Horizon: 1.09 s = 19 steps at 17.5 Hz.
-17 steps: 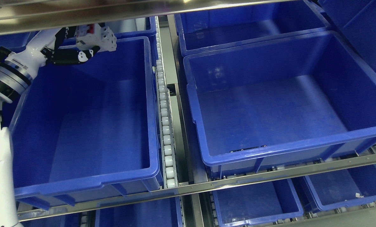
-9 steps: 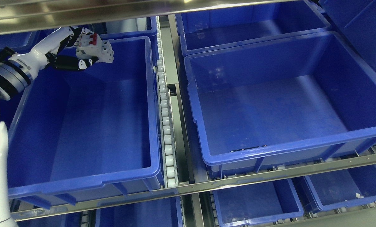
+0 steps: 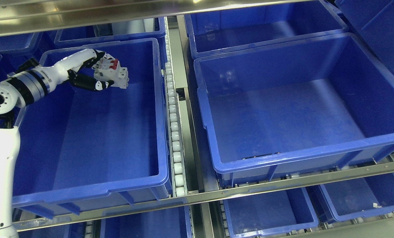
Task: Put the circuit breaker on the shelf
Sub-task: 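Move the left hand with the breaker over the nearest blue bin, then lower the breaker into the bin and open the left hand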
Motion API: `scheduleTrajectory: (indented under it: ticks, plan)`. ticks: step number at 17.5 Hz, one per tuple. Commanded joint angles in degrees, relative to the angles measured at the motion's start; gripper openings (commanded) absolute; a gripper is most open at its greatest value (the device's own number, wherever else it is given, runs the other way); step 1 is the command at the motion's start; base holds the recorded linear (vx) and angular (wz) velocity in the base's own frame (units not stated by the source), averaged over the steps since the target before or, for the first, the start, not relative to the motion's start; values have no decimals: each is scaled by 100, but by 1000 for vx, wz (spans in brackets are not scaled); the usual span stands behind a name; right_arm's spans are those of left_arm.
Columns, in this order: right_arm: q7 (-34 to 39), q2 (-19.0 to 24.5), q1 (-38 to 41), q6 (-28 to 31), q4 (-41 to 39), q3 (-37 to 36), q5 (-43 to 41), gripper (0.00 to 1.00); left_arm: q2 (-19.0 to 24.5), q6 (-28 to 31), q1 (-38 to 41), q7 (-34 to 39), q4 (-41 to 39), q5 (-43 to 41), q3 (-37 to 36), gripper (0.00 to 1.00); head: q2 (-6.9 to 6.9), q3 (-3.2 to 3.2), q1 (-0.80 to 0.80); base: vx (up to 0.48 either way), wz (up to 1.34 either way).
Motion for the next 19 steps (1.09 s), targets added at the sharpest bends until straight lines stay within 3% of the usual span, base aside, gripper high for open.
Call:
scheduleTrajectory:
  ticks: [1,15,19]
  plan:
    - [4,-100,-2,-3,0,0,0,100,-99,-16,-25,-12,720,-300,-528,12,0,0,0,0,0]
    - [4,-100,7,-3,0,0,0,100,-258,-60,-245,40,1722,-959,-599,13,0,0,0,0,0]
    - [4,-100,-2,-3,0,0,0,100,-231,-60,-245,58,1723,-977,-590,24,0,0,0,0,0]
